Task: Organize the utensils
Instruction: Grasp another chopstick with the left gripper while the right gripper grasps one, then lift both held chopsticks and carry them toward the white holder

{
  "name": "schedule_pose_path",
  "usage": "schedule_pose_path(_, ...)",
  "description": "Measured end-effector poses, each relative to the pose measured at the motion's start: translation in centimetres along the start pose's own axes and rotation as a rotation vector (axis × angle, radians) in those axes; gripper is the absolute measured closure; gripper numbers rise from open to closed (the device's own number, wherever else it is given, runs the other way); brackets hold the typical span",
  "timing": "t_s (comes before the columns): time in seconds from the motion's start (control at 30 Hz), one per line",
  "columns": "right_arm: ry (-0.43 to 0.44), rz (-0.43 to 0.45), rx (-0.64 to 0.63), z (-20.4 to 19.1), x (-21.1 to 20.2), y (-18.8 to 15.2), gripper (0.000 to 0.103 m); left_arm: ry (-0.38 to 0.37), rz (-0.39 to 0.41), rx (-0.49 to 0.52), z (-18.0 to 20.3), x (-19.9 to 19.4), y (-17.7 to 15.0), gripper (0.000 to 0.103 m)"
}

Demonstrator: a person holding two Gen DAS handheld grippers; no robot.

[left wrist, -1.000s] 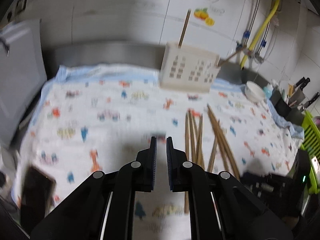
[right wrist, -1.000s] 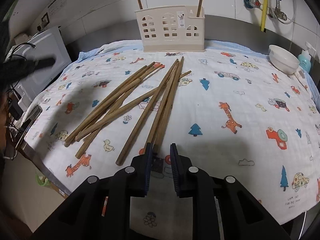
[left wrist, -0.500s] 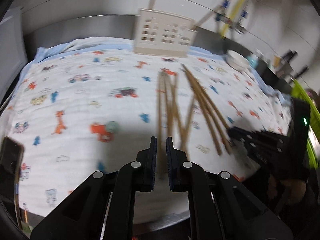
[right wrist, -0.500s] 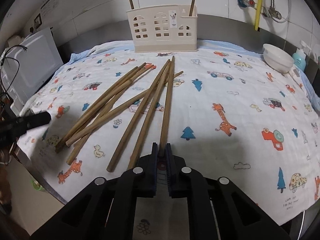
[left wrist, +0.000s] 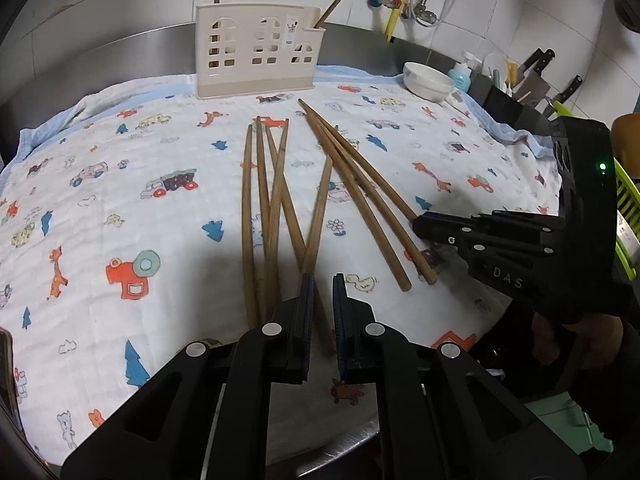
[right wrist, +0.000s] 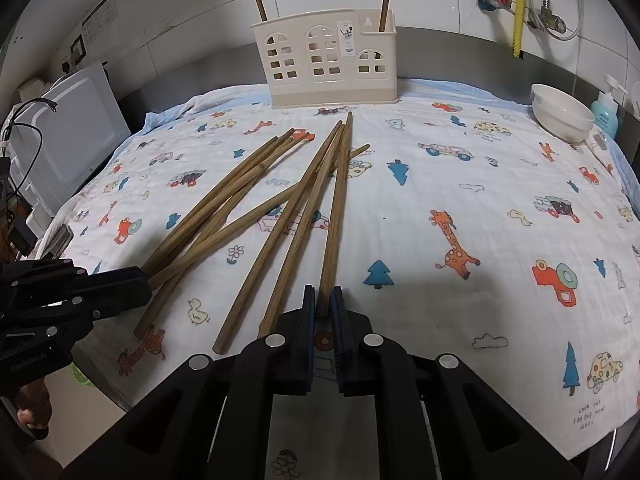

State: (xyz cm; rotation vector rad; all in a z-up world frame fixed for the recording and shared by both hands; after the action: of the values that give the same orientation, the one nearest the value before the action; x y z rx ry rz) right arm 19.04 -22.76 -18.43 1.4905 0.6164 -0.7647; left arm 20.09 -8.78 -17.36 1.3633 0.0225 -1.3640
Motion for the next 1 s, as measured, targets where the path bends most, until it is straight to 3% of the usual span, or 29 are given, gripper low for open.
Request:
schedule_pose_path(0.6,0.001,0.010,-0.001,-0.1,0.1,0.0,0.095,0.036,-0.049,0.035,-0.8,1.5,0.1,0.091)
schedule_pose_path(1.0,-0.005,0.030,0.021,0.5,-0.8,0.4,0.096,0.068,-0.012,0.085,0.3,0.1,0.8,0.095)
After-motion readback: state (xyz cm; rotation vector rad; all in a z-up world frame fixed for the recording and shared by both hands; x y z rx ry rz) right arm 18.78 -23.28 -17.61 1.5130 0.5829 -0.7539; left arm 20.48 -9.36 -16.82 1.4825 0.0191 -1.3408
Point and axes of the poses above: each gripper's, at about its wrist camera, not at the fingertips, and x roughly the way its jaws point, z to its right, y to its top, the point moved 5 cm from there along x, roughly the way its jaws point, and after that the axes turned 12 degrees about -y, right-handed, at the moved point
